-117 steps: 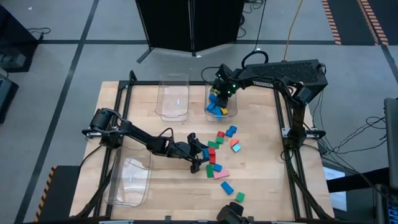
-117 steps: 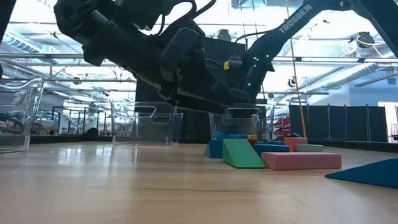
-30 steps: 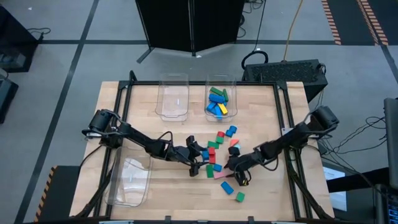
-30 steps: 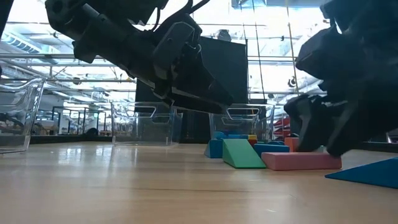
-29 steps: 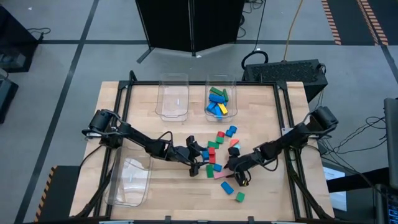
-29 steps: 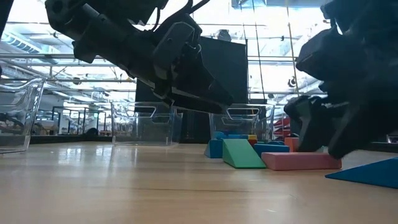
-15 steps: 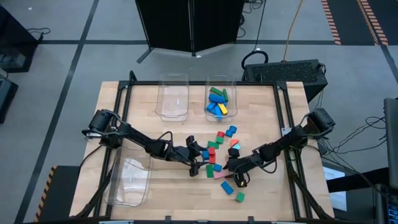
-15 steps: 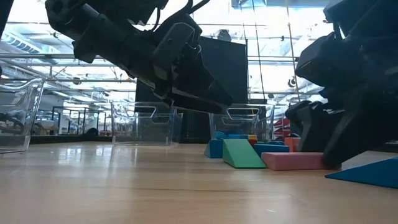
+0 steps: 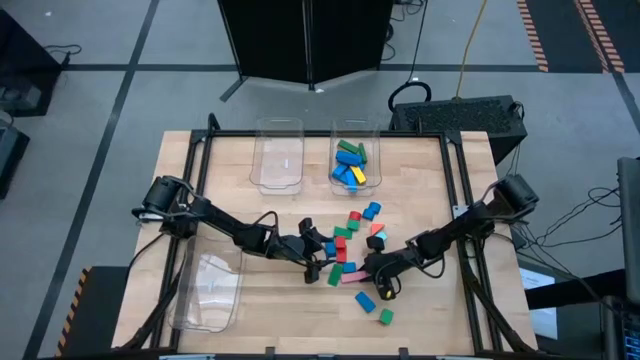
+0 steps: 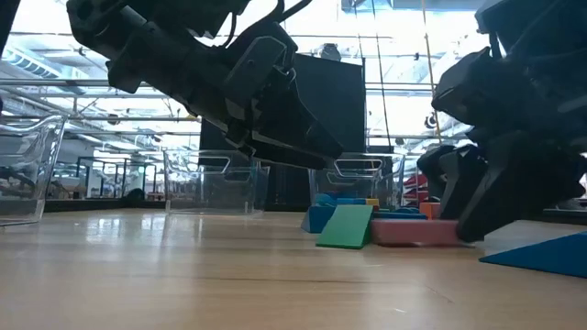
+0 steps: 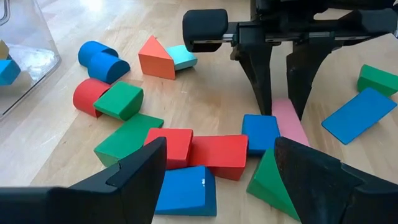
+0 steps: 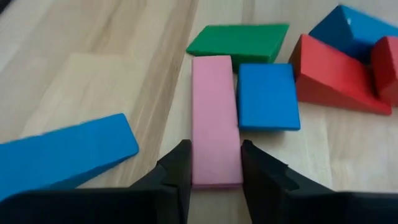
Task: Sort blocks by size
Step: Put the pink rectangular block into the top right transparent bin, then put the orange triangular block into the bottom transparent bin
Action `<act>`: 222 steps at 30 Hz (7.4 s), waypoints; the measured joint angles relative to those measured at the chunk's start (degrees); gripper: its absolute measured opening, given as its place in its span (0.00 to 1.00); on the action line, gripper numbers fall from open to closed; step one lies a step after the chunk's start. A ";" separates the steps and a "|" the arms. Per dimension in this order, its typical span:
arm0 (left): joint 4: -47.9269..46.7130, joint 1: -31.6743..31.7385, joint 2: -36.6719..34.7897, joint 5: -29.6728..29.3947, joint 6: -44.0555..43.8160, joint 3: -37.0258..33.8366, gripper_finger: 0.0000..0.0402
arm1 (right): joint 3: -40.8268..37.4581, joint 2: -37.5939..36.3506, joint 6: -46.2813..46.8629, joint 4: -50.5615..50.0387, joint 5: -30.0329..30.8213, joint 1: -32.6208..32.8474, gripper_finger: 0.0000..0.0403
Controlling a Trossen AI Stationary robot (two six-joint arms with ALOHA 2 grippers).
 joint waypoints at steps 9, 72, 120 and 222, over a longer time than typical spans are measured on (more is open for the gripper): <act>0.02 0.00 0.00 0.00 0.00 0.00 0.74 | 0.01 -4.50 -2.24 -0.87 -0.07 0.00 0.25; -1.33 0.44 0.00 -0.66 0.38 0.00 0.74 | 12.52 -25.52 -17.09 -25.61 -11.22 -38.94 0.26; -2.83 0.76 0.02 -0.62 0.08 0.00 0.74 | 35.56 5.08 -26.92 -47.76 -22.04 -65.31 0.26; -2.78 0.76 0.00 -7.74 0.04 0.00 0.74 | 0.09 -46.84 -1.67 -43.08 -16.40 -27.67 0.03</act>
